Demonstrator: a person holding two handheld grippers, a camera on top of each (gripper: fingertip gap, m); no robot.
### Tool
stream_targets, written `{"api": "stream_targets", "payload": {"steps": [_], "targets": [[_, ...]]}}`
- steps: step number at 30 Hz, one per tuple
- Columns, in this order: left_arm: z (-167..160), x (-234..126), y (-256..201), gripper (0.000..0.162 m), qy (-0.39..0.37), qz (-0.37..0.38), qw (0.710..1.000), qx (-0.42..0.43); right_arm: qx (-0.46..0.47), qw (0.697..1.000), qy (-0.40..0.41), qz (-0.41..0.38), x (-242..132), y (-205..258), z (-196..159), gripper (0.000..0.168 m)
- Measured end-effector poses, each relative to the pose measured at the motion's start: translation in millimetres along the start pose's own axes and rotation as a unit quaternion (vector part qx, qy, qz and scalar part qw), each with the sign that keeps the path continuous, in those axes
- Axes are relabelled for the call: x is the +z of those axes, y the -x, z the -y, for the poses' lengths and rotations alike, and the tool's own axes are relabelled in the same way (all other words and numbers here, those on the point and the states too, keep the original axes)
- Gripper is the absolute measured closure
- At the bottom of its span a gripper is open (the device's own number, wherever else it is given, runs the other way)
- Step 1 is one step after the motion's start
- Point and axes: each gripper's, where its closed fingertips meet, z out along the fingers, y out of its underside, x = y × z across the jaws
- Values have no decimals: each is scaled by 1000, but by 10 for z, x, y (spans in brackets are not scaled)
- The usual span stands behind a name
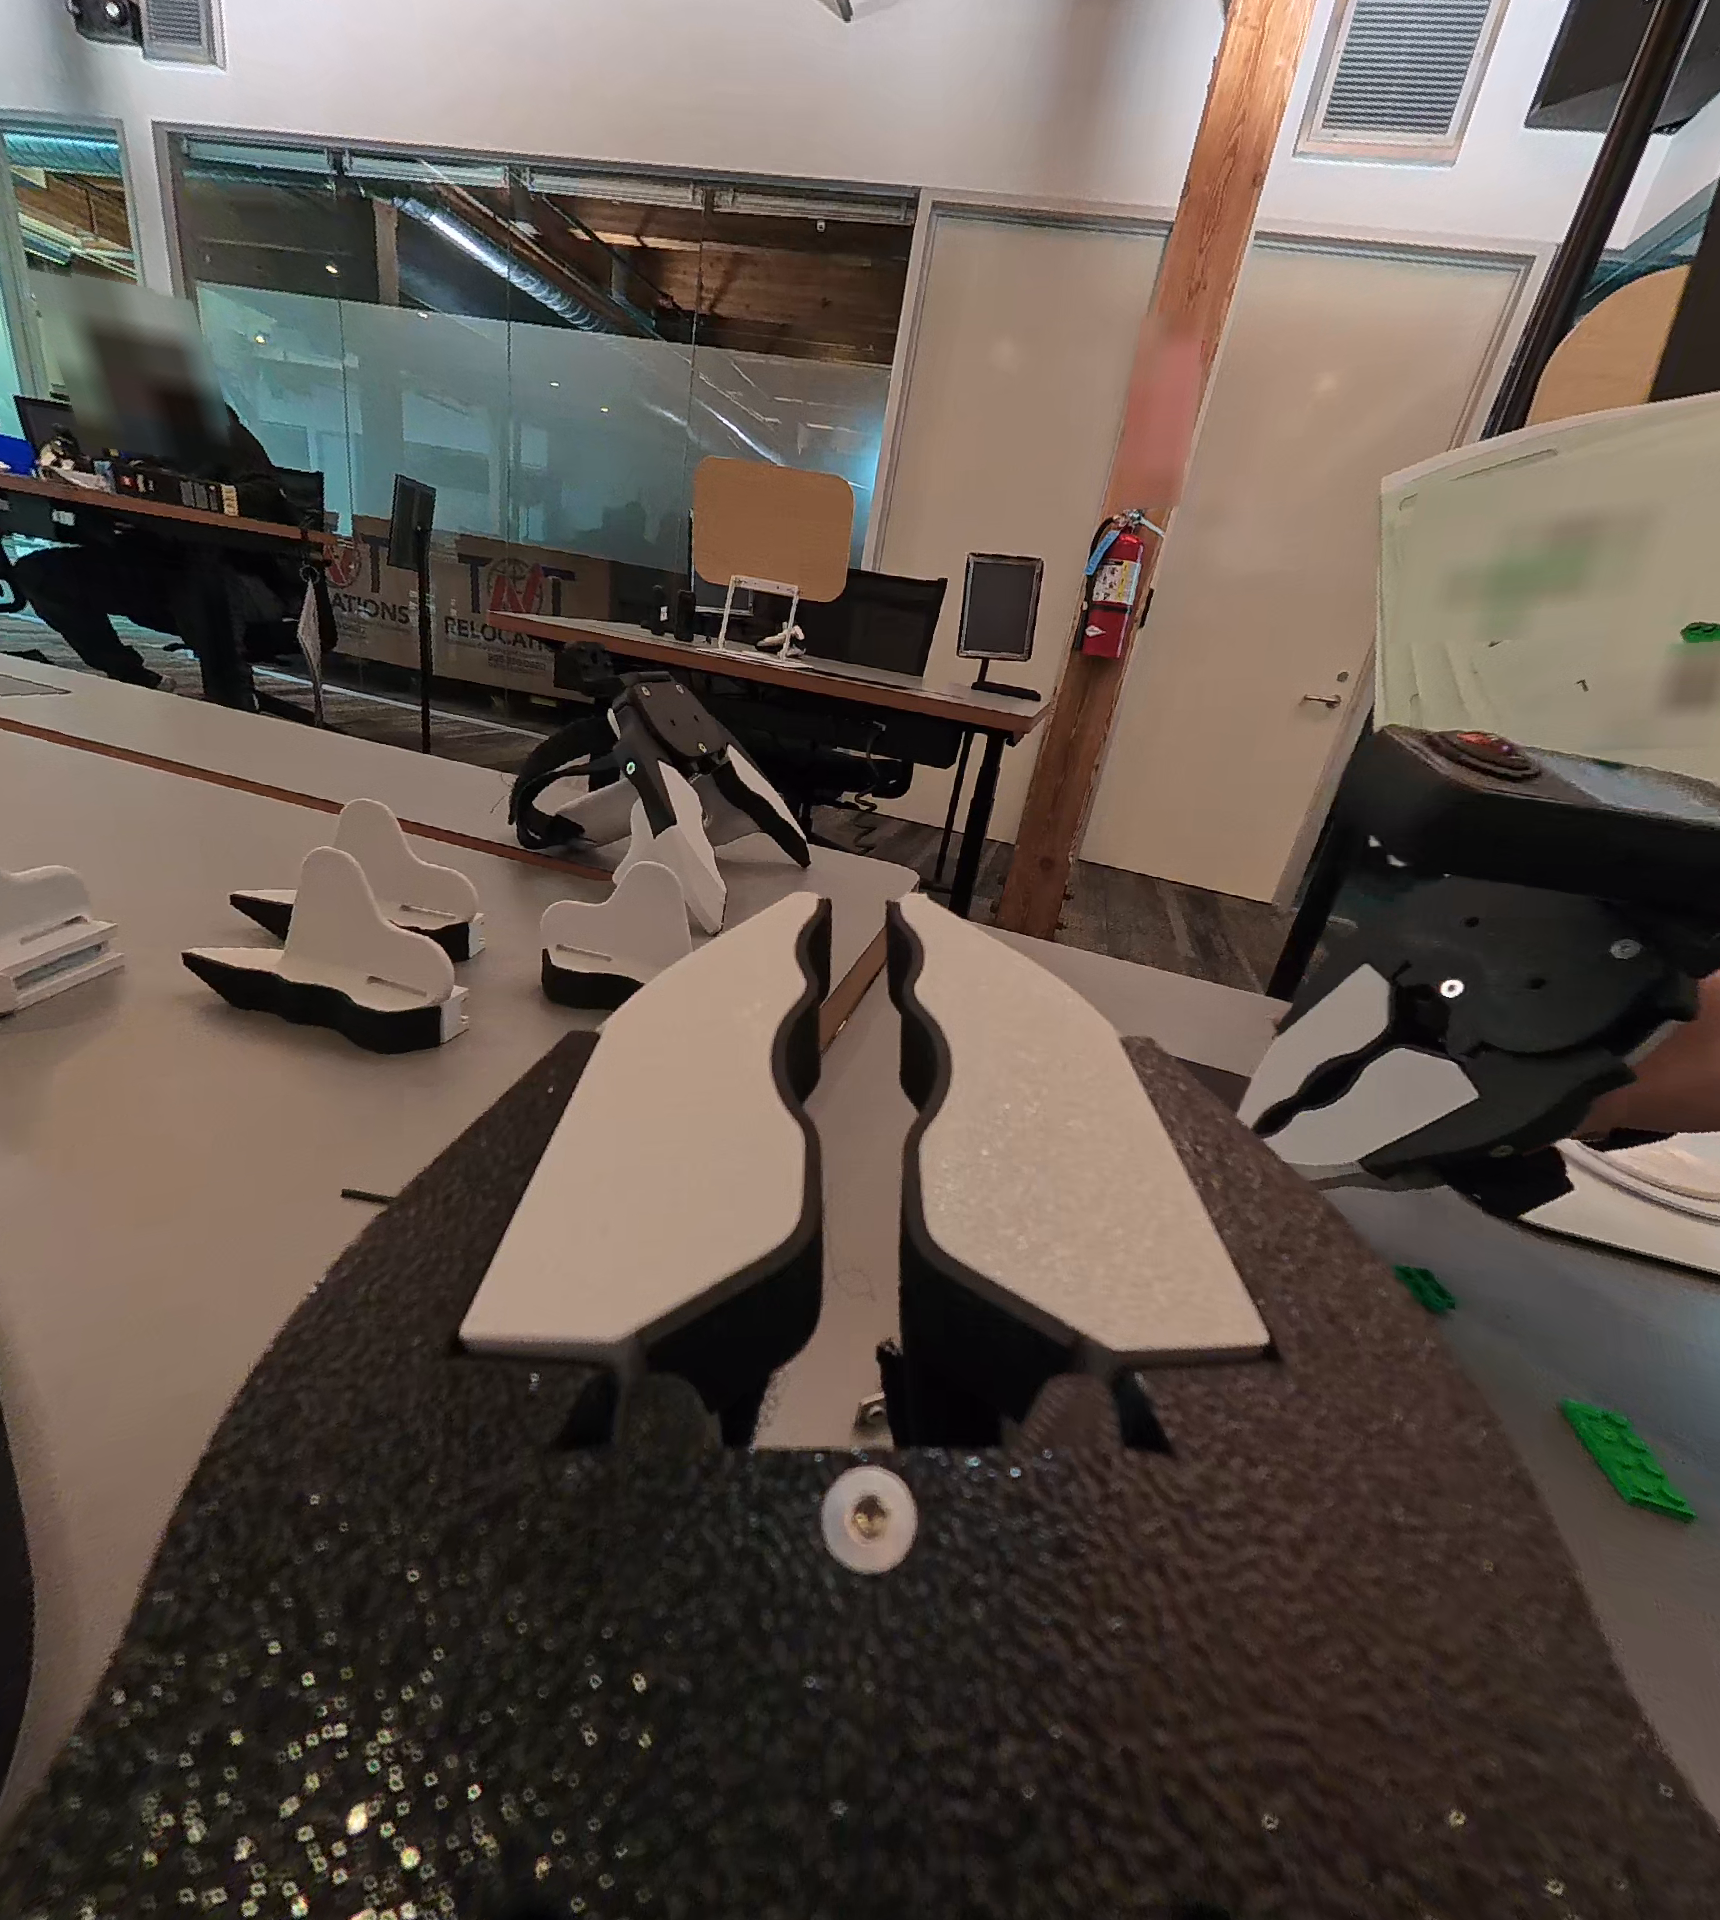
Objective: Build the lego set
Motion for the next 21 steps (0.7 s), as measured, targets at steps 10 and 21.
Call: {"api": "stream_targets", "payload": {"steps": [10,21], "targets": [[-9,7,-23,153,2,-3,1000,4,10,1000,-9,23,83,-11,4,143],[-6,6,-12,153,1,-4,1000,-5,63,996,-5,70,167,-57,41,149]]}}
